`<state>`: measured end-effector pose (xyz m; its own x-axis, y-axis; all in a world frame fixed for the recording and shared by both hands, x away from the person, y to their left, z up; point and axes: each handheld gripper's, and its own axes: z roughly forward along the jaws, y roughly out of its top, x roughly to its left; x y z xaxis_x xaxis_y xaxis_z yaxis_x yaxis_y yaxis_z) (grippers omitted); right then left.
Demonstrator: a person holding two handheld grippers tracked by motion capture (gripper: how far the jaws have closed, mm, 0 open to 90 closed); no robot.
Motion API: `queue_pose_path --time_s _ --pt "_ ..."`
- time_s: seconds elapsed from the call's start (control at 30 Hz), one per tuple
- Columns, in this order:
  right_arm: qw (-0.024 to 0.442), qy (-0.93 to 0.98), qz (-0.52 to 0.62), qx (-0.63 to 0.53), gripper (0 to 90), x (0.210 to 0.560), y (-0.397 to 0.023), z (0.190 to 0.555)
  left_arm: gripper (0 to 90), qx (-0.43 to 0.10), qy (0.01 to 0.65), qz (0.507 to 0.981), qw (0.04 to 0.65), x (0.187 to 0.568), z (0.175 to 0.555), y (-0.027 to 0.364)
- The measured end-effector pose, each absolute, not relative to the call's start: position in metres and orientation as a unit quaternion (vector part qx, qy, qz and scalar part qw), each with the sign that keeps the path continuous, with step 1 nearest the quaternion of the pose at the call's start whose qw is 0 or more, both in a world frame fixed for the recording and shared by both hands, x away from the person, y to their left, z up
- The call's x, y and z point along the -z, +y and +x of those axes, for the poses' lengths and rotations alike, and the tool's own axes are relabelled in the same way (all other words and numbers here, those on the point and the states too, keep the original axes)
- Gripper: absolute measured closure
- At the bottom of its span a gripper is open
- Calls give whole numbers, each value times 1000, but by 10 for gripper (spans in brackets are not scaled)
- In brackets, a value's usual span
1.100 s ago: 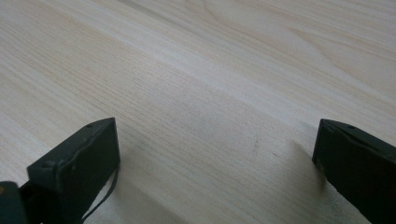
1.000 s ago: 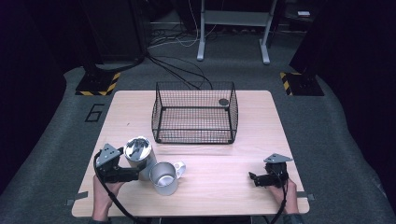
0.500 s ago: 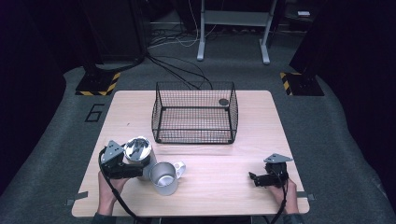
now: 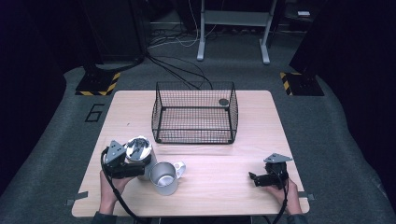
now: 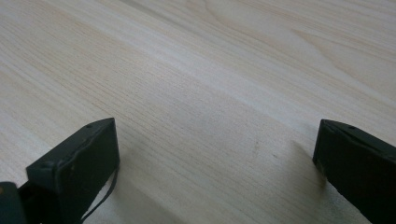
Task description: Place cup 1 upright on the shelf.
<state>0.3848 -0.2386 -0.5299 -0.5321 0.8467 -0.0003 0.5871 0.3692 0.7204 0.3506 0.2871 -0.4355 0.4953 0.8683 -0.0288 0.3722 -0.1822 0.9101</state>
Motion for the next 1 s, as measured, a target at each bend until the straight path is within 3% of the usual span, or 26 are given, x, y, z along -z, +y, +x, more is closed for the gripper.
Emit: queue_pose_path --time_s 1.0 --pt "185 812 436 -340 0 530 -241 385 37 -285 430 711 478 421 348 302"
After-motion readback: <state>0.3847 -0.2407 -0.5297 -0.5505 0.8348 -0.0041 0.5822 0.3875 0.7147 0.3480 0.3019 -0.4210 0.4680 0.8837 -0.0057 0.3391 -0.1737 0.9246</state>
